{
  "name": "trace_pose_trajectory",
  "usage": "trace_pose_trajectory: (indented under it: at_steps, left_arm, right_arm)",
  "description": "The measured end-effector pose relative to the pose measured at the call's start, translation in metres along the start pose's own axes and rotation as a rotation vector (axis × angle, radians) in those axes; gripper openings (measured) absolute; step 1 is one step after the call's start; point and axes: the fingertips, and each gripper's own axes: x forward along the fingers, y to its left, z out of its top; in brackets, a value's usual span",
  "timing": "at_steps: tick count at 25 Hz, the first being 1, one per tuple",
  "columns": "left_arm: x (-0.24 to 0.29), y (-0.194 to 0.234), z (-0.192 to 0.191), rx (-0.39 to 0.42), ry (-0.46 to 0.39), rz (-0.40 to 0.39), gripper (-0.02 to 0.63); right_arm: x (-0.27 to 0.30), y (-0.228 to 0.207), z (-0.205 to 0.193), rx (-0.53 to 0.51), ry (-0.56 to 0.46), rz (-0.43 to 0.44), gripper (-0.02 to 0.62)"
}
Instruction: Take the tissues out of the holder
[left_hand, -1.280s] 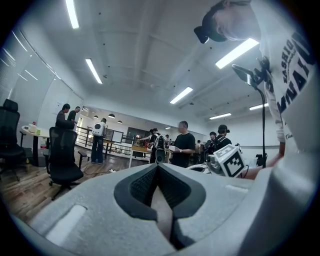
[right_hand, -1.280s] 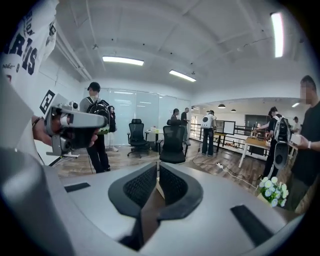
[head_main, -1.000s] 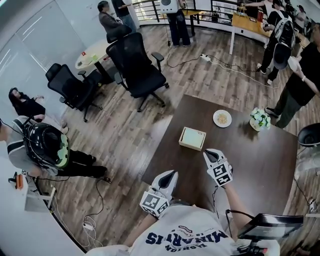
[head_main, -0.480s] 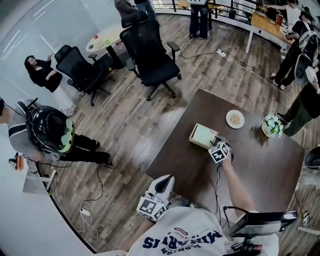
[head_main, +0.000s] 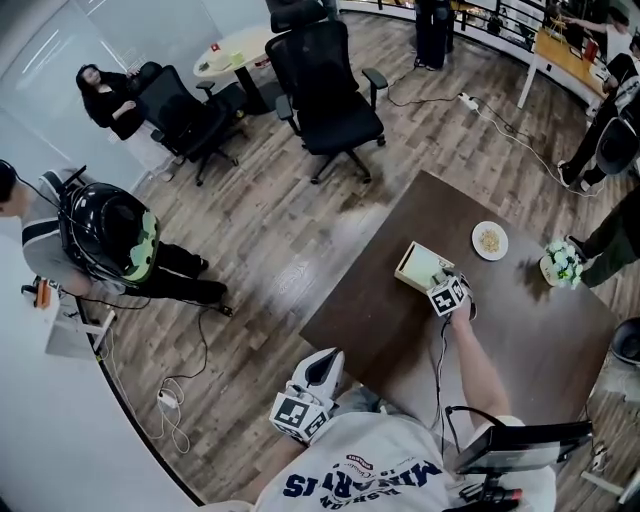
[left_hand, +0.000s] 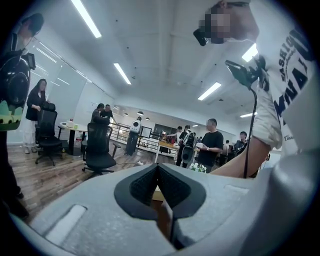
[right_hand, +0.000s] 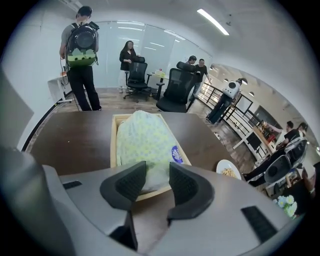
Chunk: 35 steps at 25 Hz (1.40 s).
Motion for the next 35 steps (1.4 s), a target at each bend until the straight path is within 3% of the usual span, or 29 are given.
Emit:
trace_pose_trajectory:
  at_steps: [3,7,18,24,35]
  left_arm:
    - [0.000,0.000,-0.002,-0.003,0.003,-0.002,0.003]
    - [0.001,0.001,0.000,-0.003,-0.004,0.000,0.003]
    - [0.001,0.003,0.001,0.002,-0.002,0.004,0.003]
    - [0.007,0.001,0.001,0.010,-0.004,-0.010,0.003]
    - [0.023,-0.014,0.010,0.020,-0.025,-0.092,0.003]
  right_arm:
    - [0.004,0.002,-0.002,-0.020,0.026,0.016,0.134]
    - [0.008,-0.001,-0.004,-0.068,0.065,0.021,0.042]
    - [0.007,0.000,-0.003,-0.032,0.054,0.019,0.026]
    - [-0.005,-0.004,0.012,-0.002,-0.015,0.011,0.020]
    - [-0.087,-0.012,0.056,0.000,-0.195,-0.048,0.011]
